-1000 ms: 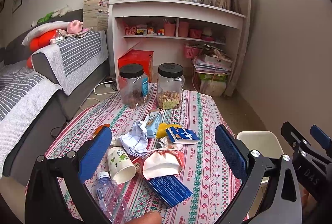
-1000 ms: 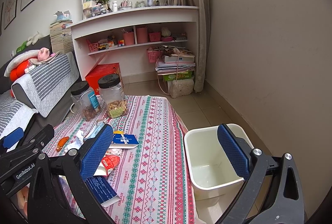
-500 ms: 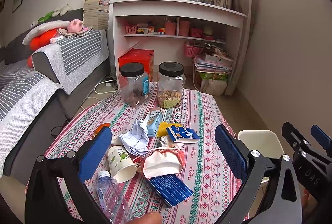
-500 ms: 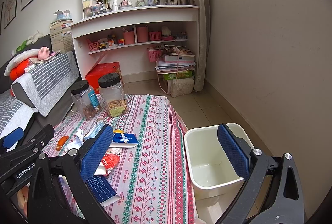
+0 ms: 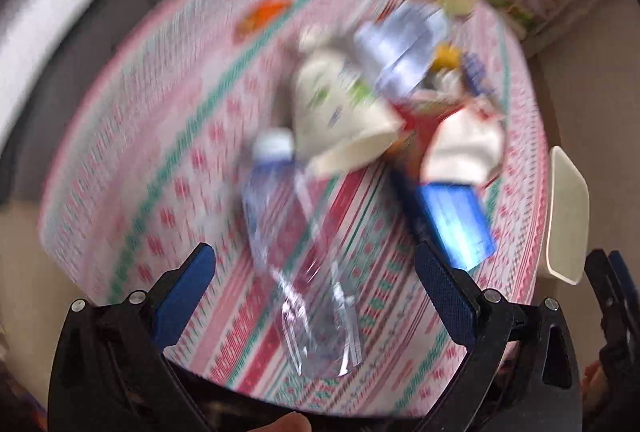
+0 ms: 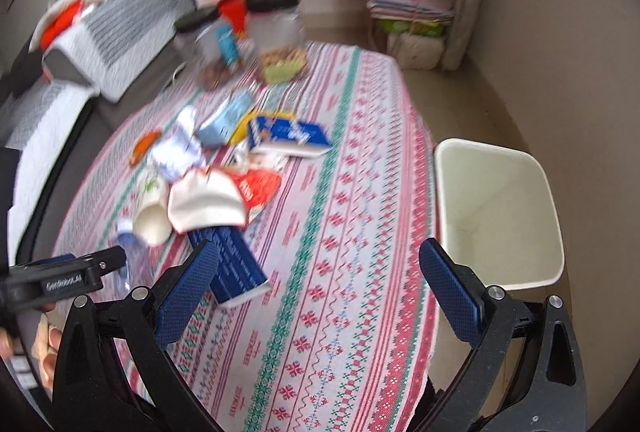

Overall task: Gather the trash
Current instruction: 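Grasp the clear plastic bottle with the left tool while the right tool grasps the dark blue card box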

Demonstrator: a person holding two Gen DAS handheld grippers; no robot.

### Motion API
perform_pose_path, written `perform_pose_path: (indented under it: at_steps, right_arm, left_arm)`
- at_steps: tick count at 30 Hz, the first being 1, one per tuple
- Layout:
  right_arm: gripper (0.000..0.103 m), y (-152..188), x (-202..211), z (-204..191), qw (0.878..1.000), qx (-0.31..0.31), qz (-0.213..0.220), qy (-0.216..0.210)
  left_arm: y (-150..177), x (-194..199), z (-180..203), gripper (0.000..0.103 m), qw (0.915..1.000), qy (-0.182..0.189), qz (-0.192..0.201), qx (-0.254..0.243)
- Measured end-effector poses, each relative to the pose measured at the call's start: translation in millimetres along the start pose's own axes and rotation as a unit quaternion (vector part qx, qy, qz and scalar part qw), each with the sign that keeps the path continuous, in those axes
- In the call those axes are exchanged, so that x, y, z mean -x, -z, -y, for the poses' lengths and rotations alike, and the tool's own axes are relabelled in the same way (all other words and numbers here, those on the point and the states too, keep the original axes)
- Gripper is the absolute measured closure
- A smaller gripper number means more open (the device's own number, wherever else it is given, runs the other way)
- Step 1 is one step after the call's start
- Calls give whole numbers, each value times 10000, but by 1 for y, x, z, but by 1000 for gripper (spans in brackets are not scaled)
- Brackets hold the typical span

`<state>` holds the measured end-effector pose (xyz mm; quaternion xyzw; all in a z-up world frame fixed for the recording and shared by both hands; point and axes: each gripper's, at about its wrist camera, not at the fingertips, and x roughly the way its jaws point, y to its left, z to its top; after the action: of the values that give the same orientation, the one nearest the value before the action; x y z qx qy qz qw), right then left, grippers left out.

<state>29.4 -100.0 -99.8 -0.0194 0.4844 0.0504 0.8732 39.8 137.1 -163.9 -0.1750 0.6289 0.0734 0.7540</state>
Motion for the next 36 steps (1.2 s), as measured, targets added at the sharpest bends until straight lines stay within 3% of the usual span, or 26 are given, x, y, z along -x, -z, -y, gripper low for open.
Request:
perform_pose_path:
  at_steps: [2,5,10,11,13,14,15,19,27,28,31,36]
  right_arm:
    - [7,-2,-6,-9,9995,251,-183,67]
    - [7,-4,-18,-15,9986,364,-391,62]
    - [7,-6,-44,-21,9963,373,-760,-112]
    - [7,-5,-50,-25,9955,418,-836,-130]
    - [7,-3,-57,-31,9945,525,-900,-140]
    - [7,-2,-61,-36,9935,619,-944,-145]
    - [7,-1,-64,-41,9925,725,-977,-143]
    - [7,-1,-75,-56,9895,953,-1073,-186]
    - [7,-10,-106,-75,9866,824,-1353,-383]
    - [8,-10,-109,-77,9859,790,-1419,-401]
    - [46,-7,-119,-81,9784,583,-1802,-830]
    - [49,-7,-100,-84,9764,524,-1755,-1148]
  left_arm:
    - [2,-19,-18,6,9992,42,-298,264]
    - [4,-28,-26,6,9994,-49,-255,231]
    - [4,-33,-17,6,9986,274,-385,226]
    - [3,-36,-14,9,9983,309,-438,215]
    - [5,-43,-7,23,9982,262,-542,85]
    - [7,-46,-4,37,9980,181,-604,-31]
    - [8,-47,-3,37,9980,155,-608,-75]
    - [14,-30,-3,38,9993,96,-284,-205]
    - [19,19,-30,38,9994,150,268,-151]
    - [18,21,-33,38,9993,185,302,-137]
    - [10,29,-43,38,9989,195,421,-119]
    - [7,43,-53,38,9984,180,541,-20]
